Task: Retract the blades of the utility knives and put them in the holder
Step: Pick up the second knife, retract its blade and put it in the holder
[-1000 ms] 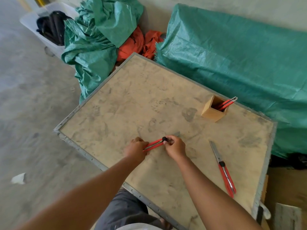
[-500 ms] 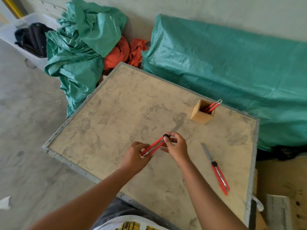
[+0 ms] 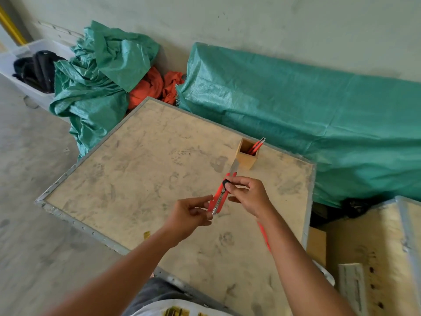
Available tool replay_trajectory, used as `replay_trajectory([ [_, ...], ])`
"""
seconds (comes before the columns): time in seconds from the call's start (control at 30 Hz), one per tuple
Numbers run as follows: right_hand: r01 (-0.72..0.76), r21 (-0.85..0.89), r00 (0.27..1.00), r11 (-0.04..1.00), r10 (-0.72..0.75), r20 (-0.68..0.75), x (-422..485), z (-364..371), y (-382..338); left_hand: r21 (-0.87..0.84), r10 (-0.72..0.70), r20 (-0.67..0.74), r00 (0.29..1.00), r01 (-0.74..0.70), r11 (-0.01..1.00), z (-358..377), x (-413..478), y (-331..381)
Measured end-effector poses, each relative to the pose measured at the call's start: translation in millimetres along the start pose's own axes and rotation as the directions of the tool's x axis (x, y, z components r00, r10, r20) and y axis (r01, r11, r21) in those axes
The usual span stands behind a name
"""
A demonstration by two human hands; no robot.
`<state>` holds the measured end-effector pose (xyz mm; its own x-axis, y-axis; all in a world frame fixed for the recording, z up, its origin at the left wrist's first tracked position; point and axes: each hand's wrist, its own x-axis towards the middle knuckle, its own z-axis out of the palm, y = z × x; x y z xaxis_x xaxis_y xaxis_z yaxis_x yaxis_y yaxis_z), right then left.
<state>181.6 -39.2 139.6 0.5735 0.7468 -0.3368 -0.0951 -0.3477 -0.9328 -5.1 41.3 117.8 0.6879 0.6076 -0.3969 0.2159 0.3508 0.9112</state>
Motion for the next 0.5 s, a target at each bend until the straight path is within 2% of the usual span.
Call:
replay_trajectory([
  [0.1,0.016,-0.164,0.997,0.986,-0.003,0.076,-20.8,-19.7,5.4,-0.045,0.042,0.034,0.999,-0.040,0.998,23.7,-4.6,2.9],
  [0.2,0.097,-0.297,0.990,0.950,-0.062,0.127,-36.8,-35.5,8.6,-0.059,0.058,0.055,0.997,-0.055,0.997,40.3,-5.5,5.0],
  [0.37,0.166,-0.393,0.986,0.904,-0.140,0.094,-54.5,-52.6,6.2,-0.067,0.071,0.090,0.993,-0.065,0.996,59.5,-8.4,8.1],
  [0.5,0.198,-0.427,0.973,0.882,-0.229,-0.023,-62.4,-55.2,6.5,-0.066,0.077,0.096,0.992,-0.070,0.995,67.2,-7.5,10.9],
])
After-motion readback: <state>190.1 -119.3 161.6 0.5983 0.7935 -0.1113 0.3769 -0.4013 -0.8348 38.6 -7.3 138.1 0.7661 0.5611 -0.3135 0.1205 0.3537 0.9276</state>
